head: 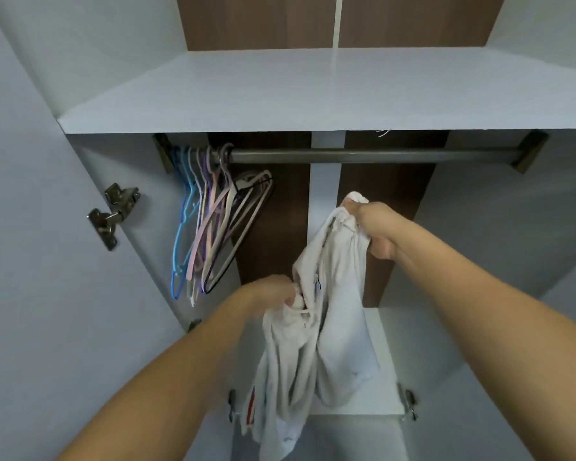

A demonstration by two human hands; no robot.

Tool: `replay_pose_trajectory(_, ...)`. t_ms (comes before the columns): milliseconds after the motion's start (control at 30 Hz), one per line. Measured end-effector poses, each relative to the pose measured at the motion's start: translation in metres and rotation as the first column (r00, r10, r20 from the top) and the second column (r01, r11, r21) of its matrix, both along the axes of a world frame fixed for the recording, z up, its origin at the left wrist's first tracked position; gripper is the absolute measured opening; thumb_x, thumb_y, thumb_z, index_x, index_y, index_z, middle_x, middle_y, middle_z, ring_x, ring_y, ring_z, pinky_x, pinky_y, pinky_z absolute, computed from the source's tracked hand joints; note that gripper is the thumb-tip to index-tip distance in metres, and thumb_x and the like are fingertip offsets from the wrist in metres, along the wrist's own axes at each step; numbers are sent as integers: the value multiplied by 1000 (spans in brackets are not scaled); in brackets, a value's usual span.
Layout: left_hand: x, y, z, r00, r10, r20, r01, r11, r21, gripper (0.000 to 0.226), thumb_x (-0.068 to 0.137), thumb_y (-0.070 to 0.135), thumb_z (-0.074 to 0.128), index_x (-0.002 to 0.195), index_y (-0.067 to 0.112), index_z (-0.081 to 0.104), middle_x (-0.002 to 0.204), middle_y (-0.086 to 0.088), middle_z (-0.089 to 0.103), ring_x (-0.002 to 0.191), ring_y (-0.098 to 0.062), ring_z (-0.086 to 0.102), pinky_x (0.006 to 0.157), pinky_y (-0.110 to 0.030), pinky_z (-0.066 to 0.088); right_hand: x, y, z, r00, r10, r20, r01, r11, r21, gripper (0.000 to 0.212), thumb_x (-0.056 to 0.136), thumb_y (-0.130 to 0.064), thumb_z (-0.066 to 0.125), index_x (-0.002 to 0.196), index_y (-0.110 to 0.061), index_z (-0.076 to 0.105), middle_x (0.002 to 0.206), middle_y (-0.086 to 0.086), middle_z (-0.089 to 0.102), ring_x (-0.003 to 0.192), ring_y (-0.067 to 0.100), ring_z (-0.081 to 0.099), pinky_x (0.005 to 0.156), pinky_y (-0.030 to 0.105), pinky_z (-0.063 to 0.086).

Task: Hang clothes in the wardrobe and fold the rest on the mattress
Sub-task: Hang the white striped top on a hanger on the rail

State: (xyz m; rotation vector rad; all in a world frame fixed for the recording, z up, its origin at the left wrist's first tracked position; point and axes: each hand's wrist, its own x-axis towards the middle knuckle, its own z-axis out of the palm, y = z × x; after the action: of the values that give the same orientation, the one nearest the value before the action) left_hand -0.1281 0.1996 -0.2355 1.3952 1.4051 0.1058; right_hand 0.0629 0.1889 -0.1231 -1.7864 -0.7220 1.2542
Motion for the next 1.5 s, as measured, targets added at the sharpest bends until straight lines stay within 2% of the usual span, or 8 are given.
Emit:
replay_pose_trajectory(100,-21,35,17,952,26,-306,98,919,382,13,88,8,48,78,6,55,85,-12,56,76,-24,56,71,-32,45,-1,3,2,980,22,-197,-10,998,58,40,92,-44,64,106,-7,63,100,16,75,91,31,73,90,44,56)
replay_pose_trajectory(200,-56,69,31,725,330,-604,376,546,749,33,86,20,56,116,6,59,118,-16,58,108,-35,56,87,-42,48,-7,1,-2,947,234,-220,-234,972,27,65,74,-40,83,123,-5,58,120,19,68,107,35,67,101,51,48)
replay_pose_trajectory(467,-67,107,42,238,394,-888,676,589,442,23,90,20,58,113,15,58,107,-5,66,100,-26,62,78,-35,42,-34,8,-16,910,298,289,-321,946,35,32,73,-10,67,104,-8,58,97,14,63,86,28,66,73,35,58)
replay_pose_trajectory(567,-62,110,40,286,329,-900,654,619,434,15,91,12,60,105,16,62,100,-1,66,92,-20,65,68,-31,41,-33,5,-17,745,260,615,-402,910,103,4,85,-12,58,83,-13,55,82,3,57,75,18,58,58,23,42)
replay_pose_trajectory(667,-59,111,38,502,310,-808,539,618,572,13,94,17,57,104,12,64,100,-6,67,91,-23,67,65,-31,45,-25,5,-17,523,149,839,-416,904,99,25,89,-9,53,72,-22,39,74,-2,48,67,17,51,51,21,31)
replay_pose_trajectory(833,-50,108,42,910,289,-296,69,599,798,13,95,22,48,98,11,52,96,-15,64,78,-26,53,61,-29,34,-7,3,-16,486,-33,874,-298,933,201,15,93,-6,54,108,-7,53,96,4,42,72,19,45,61,26,34)
replay_pose_trajectory(1100,-38,103,58,944,227,-242,33,661,750,32,97,2,46,127,-4,53,115,-25,64,107,-39,60,83,-36,47,24,-2,-17,913,-225,339,112,940,324,7,98,-7,42,104,-8,44,97,11,48,92,23,50,77,32,42)
replay_pose_trajectory(1500,-16,77,84,934,167,-315,149,618,772,6,93,4,47,96,10,49,87,-10,59,76,-26,53,63,-32,40,58,-26,-17,731,-373,571,161,908,386,28,96,-21,51,71,-20,38,72,1,48,63,13,47,56,29,38)
